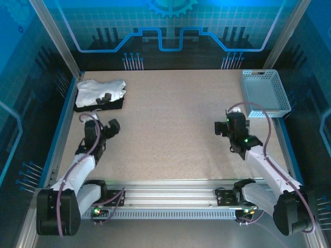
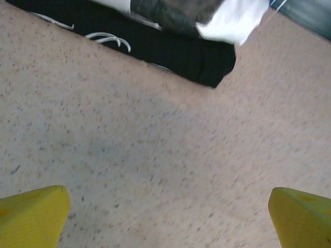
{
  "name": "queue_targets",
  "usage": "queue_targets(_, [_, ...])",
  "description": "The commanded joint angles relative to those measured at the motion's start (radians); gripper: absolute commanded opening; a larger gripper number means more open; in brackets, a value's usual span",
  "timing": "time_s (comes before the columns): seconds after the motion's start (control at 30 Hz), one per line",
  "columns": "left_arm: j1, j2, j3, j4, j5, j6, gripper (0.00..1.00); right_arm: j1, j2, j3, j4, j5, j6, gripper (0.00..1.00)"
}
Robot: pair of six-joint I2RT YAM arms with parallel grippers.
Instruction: Fold the inside-out t-shirt
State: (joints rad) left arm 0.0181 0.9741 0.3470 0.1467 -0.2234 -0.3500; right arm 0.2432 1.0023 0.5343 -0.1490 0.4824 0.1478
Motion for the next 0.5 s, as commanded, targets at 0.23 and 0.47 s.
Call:
queue_targets(0.23, [-0.072,0.384,-0.026,0.737,-0.095,0.331,0.99,-0.142,0.108,-0.242,0.682,-0.087,-0.097,1.0])
queue_targets(0.47, [-0.079,0.588,0.012,0.838,-0.084,0.344,0.99,-0.222,0.232,-0.232,0.867,-0.297,-0.091,1.0])
